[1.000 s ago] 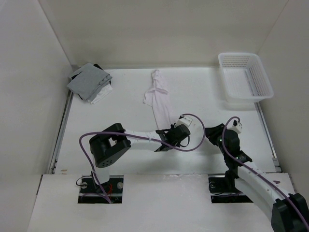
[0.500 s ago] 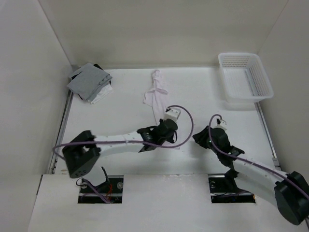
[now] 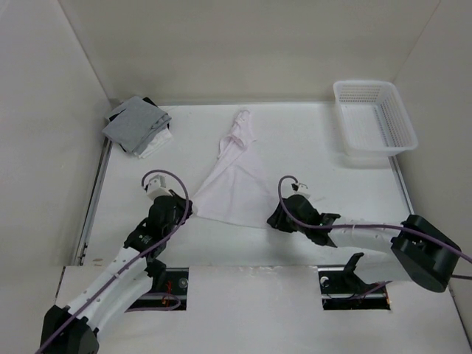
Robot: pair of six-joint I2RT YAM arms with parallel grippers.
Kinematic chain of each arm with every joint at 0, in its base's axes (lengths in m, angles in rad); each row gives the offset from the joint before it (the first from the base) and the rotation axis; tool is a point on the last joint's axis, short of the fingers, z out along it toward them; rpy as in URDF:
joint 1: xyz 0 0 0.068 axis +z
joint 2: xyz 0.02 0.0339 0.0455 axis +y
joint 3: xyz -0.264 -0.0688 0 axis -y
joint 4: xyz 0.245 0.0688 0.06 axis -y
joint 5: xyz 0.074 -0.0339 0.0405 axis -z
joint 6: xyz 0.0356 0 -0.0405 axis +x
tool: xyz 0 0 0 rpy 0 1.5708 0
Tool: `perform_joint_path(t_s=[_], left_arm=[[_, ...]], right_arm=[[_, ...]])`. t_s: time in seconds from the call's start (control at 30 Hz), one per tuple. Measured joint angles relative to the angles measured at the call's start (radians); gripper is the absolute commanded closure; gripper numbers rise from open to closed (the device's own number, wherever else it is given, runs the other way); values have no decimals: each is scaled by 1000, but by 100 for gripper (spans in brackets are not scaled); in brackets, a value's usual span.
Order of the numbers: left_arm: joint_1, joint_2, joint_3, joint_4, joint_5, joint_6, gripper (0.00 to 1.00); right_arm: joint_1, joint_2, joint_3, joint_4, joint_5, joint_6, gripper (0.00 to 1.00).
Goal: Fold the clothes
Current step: Flatten the tank top out
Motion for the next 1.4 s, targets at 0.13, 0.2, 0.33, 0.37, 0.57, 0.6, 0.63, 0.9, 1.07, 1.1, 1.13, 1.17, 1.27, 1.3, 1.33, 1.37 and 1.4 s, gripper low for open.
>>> perform_joint_path(t_s=[0.13, 0.2, 0.33, 0.37, 0.57, 0.6, 0.63, 0.9, 1.07, 1.1, 1.13, 1.17, 1.27, 1.3, 1.33, 1.37, 1.4], left_arm=[[105, -23, -87, -51, 68, -58, 98], [138, -22, -99, -57, 99, -71, 98], [160, -21, -99, -43, 129, -75, 98], [160, -21, -99, -37, 137, -75, 98], [160, 1, -99, -13, 159, -66, 97], [160, 1, -99, -12, 161, -63, 97], [162, 0, -99, -9, 164, -60, 97], [166, -15, -94, -5, 180, -37, 97], [167, -35, -77, -3, 193, -29, 97], [167, -39, -76, -2, 194, -29, 97], [169, -39, -72, -2, 196, -27, 97], [170, -39, -68, -2, 198, -25, 97], [173, -38, -61, 0, 205, -24, 97], [174, -39, -61, 0, 207, -24, 97], [176, -39, -61, 0, 210, -24, 97], [178, -39, -61, 0, 212, -23, 97], [180, -39, -61, 0, 214, -22, 97]], right_arm=[[39, 10, 13, -14, 28, 35, 59], [57, 8, 15, -27, 52, 58, 58], [93, -29, 15, -94, 103, 93, 57], [99, -44, 15, -119, 117, 101, 56], [104, -32, 30, -152, 135, 119, 60], [104, -21, 37, -150, 134, 119, 61], [104, -12, 44, -150, 128, 119, 62], [103, 43, 61, -98, 70, 130, 68], [110, 13, 53, -125, 105, 183, 57], [111, 2, 47, -133, 111, 192, 57], [111, -13, 39, -140, 119, 204, 57], [111, -27, 29, -148, 126, 217, 57], [111, -44, 16, -154, 139, 240, 61], [111, -44, 16, -156, 141, 244, 64], [111, -43, 16, -159, 142, 248, 66], [111, -43, 16, -161, 143, 252, 68], [111, -40, 16, -161, 143, 254, 70]])
